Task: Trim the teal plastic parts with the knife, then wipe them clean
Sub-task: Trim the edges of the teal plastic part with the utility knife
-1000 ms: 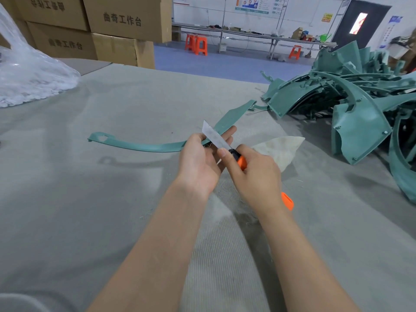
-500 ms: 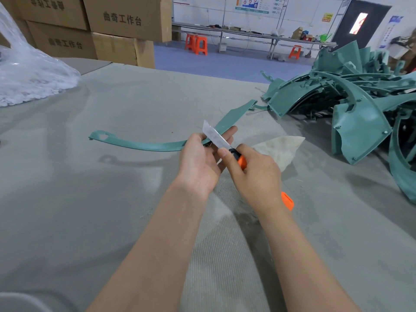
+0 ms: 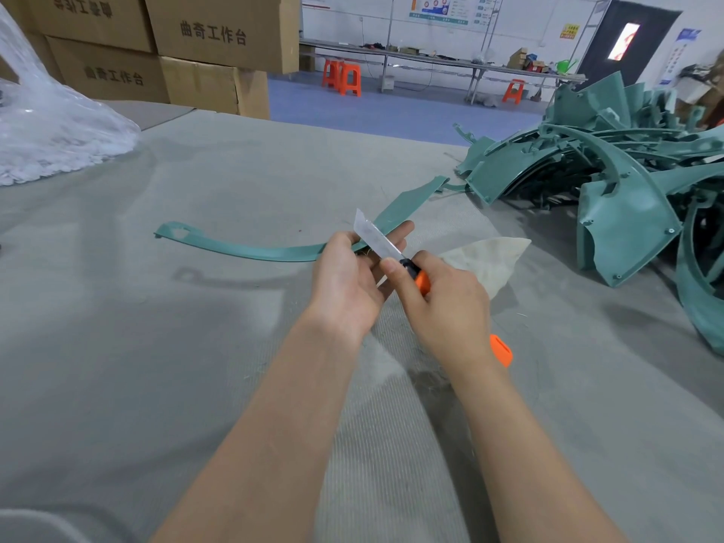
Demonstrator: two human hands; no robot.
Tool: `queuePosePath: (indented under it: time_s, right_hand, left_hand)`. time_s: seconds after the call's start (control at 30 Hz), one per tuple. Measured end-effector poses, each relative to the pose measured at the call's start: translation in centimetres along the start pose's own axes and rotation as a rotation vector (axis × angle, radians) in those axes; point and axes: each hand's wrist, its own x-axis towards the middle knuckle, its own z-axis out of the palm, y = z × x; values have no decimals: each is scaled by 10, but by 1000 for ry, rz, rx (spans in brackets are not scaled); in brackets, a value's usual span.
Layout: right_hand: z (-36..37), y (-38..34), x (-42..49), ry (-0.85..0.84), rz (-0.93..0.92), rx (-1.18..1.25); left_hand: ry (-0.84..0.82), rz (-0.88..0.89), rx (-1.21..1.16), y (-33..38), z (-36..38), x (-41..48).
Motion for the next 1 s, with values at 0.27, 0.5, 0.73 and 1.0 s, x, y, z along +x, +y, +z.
queuePosePath:
  time_s: [0.27,0.5,0.73,1.0]
  right_hand:
    - [-9,14,10,118,179,53]
    - [-11,14,7,103,178,51]
    - [-6,6,5,-14,74,57]
    - [-9,11,6,70,119,71]
  left_hand:
    - [68,-6,36,-5,2,0]
    - [68,10,25,-4,1,-1]
    - [28,34,-28,-3,-2,2]
    - [41,36,70,-2,-4,3]
